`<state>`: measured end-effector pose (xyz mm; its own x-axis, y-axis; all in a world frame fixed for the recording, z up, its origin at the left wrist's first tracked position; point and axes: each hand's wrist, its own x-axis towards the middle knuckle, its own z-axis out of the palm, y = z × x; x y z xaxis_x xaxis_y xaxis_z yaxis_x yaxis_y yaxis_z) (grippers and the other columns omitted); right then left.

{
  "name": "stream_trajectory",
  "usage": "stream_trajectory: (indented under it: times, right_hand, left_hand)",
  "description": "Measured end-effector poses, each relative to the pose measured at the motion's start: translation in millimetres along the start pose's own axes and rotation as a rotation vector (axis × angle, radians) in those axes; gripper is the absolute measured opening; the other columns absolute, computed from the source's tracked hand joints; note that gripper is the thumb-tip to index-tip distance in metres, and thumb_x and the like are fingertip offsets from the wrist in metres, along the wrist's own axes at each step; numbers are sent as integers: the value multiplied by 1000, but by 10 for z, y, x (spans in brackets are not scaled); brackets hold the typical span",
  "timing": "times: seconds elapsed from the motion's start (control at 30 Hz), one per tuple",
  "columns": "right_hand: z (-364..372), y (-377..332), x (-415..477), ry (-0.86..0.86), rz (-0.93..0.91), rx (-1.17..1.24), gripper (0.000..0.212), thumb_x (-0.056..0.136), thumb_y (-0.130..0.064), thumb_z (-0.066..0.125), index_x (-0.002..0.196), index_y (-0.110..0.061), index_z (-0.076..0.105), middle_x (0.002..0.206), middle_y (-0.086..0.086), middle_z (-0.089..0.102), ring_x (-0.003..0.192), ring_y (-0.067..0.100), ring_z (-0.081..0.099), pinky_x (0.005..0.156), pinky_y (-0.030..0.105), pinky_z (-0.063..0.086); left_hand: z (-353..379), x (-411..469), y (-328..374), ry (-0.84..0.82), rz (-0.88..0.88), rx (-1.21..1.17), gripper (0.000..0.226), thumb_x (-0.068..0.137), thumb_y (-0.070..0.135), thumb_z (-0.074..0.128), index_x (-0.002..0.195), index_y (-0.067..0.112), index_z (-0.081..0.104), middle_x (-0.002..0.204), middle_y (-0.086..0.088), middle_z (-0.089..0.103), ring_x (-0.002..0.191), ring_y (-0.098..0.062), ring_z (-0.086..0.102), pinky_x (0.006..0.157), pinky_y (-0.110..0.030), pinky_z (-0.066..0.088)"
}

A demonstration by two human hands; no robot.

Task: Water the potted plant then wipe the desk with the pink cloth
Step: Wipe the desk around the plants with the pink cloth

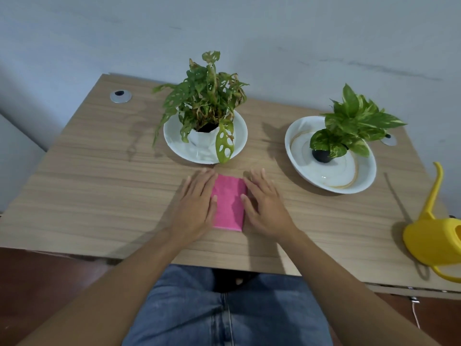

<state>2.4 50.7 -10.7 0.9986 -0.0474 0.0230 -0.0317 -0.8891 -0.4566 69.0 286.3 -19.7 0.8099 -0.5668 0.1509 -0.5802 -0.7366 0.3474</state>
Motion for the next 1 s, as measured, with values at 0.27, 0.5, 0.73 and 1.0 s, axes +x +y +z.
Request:
stream_trajectory:
  times: [0.27, 0.5, 0.73, 1.0]
  right_hand:
    - [44, 303, -188, 53, 96, -214, 61, 117, -43, 25, 174, -23, 15, 182, -8, 5, 168, 14, -3, 134, 50, 8]
    - [110, 210, -158, 92, 153, -261, 64, 114, -41, 21, 173, -18, 18, 181, -3, 12, 168, 20, 5, 134, 53, 10]
    - [175, 106, -81, 103, 192, -248, 70, 113, -46, 20, 171, -7, 24, 181, 6, 15, 168, 22, 5, 135, 49, 8]
    - [459, -103, 20, 157, 173, -214, 71, 111, -51, 26, 168, -9, 31, 179, 5, 22, 167, 22, 15, 134, 49, 13]
  left_hand:
    - [248, 13, 145, -87, 70, 176, 72, 117, 50, 20, 178, 15, 5, 187, -2, 0, 173, -18, -1, 138, -54, 7]
    - [118, -79, -216, -112, 59, 139, 73, 118, 57, 19, 178, 24, -3, 186, 7, -8, 171, -9, -8, 138, -55, 5]
    - [-166, -290, -893, -120, 5, 128, 72, 117, 58, 22, 178, 28, -1, 186, 12, -6, 170, -5, -7, 138, -55, 5]
    - [-772, -745, -1832, -148, -127, 183, 72, 114, 61, 22, 178, 34, 1, 186, 16, -2, 170, -4, -3, 135, -64, 7]
